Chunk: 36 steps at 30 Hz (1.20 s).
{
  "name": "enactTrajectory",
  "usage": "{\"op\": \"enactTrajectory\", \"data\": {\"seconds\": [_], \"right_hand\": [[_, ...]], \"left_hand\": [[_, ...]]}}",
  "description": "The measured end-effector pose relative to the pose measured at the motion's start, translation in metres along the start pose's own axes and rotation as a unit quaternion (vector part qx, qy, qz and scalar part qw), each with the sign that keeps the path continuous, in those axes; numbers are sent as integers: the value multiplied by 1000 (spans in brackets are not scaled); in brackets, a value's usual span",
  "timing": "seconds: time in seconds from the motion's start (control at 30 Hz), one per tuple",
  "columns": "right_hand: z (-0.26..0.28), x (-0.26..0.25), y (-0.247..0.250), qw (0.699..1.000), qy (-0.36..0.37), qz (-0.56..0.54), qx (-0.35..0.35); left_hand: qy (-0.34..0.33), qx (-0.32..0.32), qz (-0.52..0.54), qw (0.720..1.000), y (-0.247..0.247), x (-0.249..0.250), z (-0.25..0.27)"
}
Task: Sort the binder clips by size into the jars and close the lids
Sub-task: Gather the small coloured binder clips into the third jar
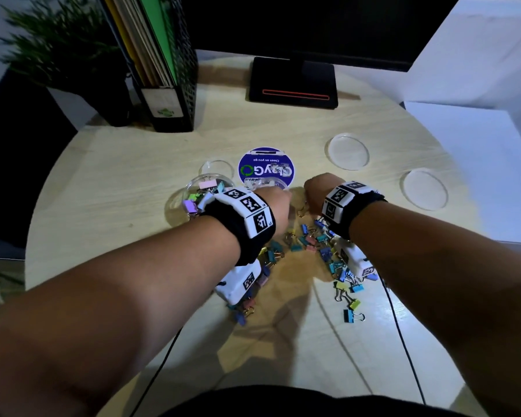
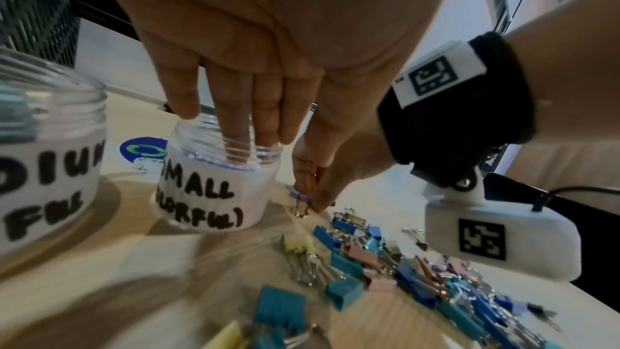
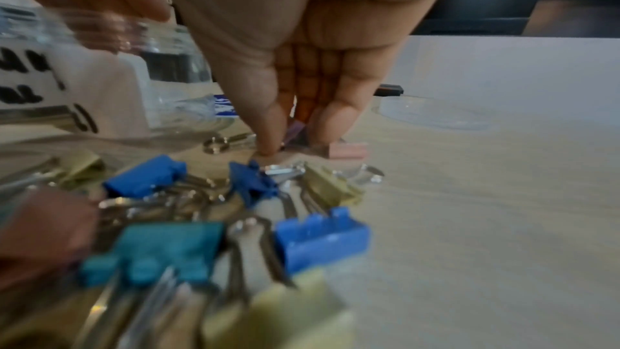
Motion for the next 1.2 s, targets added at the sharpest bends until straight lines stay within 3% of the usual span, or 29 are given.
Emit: {"op": "enactTrajectory", "data": {"seconds": [0.2, 0.43, 0.63, 0.83, 0.97, 1.2], "right_hand": [[3, 9, -16, 996, 4, -85, -1], [47, 15, 51, 954, 4, -223, 201], [70, -27, 89, 937, 100, -228, 245], [83, -47, 87, 935, 154, -218, 234], [80, -49, 62, 961, 151, -119, 198], [82, -58, 37, 964, 164, -97, 187]], "left_hand": [[6, 33, 66, 997, 17, -13, 9], [25, 133, 128, 983, 55, -36, 23], [44, 122, 157, 979, 56, -46, 25], [107, 161, 189, 963, 70, -90, 35], [160, 117, 124, 972, 71, -129, 42], [182, 65, 98, 976, 58, -145, 49]]}}
Point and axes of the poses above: each hand's wrist, its own z-axis away from the middle knuckle, its own y-axis out of the back of the hand, x = y × z, the point moved 8 cm from there along -z, towards the middle knuckle, and after that the axes turned 4 degrees about z, right-handed, at the moved point
